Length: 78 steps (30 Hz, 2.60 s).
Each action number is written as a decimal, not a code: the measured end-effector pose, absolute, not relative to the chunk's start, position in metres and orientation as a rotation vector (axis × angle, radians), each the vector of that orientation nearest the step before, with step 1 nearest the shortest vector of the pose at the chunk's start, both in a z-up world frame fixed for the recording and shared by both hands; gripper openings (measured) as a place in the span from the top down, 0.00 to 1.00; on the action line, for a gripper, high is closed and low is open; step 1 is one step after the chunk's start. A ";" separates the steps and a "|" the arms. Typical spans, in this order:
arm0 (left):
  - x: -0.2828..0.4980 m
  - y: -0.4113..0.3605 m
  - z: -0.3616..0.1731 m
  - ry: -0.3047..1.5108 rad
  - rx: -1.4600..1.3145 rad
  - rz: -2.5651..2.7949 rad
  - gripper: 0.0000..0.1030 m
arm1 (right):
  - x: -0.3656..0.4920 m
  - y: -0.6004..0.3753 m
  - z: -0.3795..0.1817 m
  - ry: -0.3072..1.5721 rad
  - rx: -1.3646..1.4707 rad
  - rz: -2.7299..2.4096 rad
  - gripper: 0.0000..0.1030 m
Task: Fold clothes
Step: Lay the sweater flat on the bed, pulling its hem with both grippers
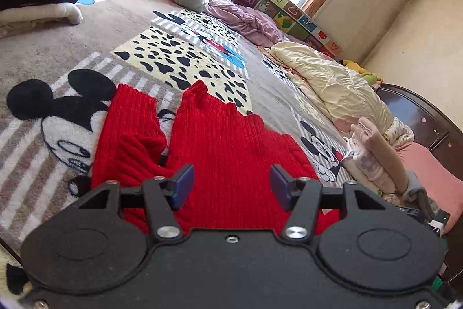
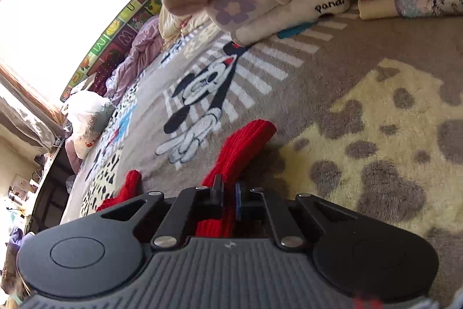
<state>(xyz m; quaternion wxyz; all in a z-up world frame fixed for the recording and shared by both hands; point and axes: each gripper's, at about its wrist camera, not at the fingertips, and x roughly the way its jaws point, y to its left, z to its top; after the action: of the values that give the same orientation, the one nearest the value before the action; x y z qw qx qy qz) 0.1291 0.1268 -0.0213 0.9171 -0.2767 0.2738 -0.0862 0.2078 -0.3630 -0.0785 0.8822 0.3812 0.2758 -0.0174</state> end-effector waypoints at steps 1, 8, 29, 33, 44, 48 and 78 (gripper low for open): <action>0.128 0.131 -0.020 0.556 -0.574 -0.180 0.45 | 0.198 -0.364 -0.066 0.533 0.760 -0.046 0.91; 0.130 0.140 -0.023 0.572 -0.554 -0.130 0.45 | 0.152 -0.411 -0.047 0.538 0.655 -0.196 0.91; 0.138 0.215 -0.055 0.602 -0.717 0.109 0.44 | 0.121 -0.203 -0.033 0.669 0.189 0.397 0.76; 0.161 0.214 -0.071 0.635 -0.693 0.107 0.51 | 0.110 -0.155 -0.047 0.724 0.085 0.524 0.76; 0.151 0.204 -0.057 0.542 -0.582 0.156 0.95 | 0.097 -0.155 -0.070 0.776 0.212 0.496 0.75; 0.112 0.230 -0.036 0.487 -0.632 0.280 0.95 | 0.093 -0.155 -0.072 0.774 0.217 0.483 0.74; 0.094 0.261 -0.043 0.536 -0.674 0.564 0.81 | 0.021 -0.019 -0.060 0.649 -0.257 0.828 0.48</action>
<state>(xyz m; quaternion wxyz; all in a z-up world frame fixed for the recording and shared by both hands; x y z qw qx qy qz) 0.0935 0.2605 -0.0425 0.8703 -0.3225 0.2565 0.2699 0.0206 -0.0194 -0.0600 0.8570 -0.1221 0.3089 0.3940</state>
